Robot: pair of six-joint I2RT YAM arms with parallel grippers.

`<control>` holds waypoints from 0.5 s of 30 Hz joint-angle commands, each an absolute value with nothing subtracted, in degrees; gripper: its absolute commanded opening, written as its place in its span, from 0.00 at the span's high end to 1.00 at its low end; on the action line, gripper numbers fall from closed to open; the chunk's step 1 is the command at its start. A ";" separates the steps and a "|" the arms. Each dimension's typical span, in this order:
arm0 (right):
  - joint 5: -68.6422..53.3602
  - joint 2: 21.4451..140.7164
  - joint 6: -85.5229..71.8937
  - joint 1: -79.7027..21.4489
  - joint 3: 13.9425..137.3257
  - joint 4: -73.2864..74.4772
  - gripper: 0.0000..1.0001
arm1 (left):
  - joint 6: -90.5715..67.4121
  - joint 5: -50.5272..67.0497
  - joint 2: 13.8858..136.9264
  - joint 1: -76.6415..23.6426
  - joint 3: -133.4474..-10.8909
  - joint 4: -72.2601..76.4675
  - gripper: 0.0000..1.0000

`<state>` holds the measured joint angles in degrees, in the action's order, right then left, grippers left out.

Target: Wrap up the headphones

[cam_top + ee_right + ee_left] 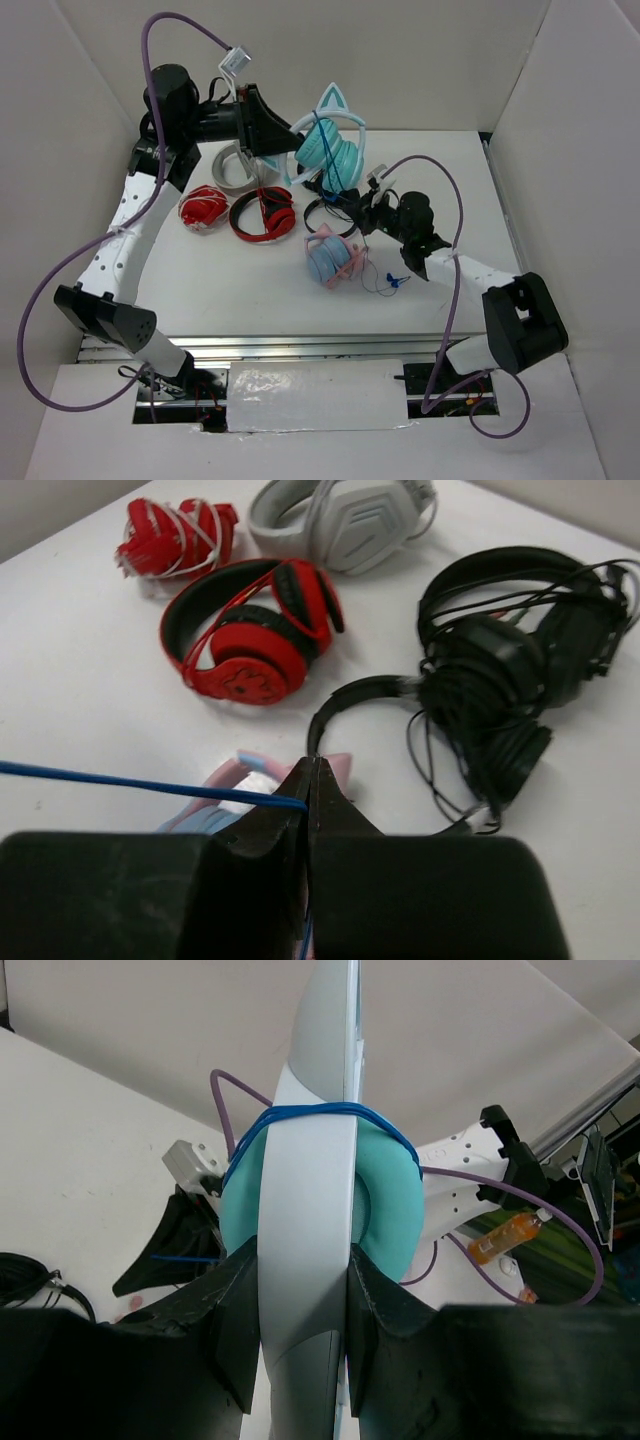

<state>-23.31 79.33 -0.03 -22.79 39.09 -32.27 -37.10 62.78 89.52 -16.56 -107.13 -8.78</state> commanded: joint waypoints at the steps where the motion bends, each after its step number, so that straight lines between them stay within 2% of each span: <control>1: -25.31 81.21 1.31 -20.31 42.54 -35.42 1.00 | -35.16 64.42 84.03 -17.75 -107.59 -4.23 1.00; 5: -29.08 83.49 2.19 -16.45 46.30 -37.26 1.00 | -33.84 65.57 80.95 -21.70 -99.95 1.73 1.00; 10: -42.76 89.99 4.92 -9.69 56.15 -31.55 1.00 | -21.99 64.95 82.44 -28.64 -95.72 -6.57 1.00; 15: -49.39 89.65 6.85 -6.60 59.23 -31.39 1.00 | -5.75 50.05 85.51 -36.90 -95.72 -22.22 1.00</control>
<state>-41.95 90.56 4.10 -7.90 56.25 -31.75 -16.47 56.99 85.08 -33.45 -95.24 -16.47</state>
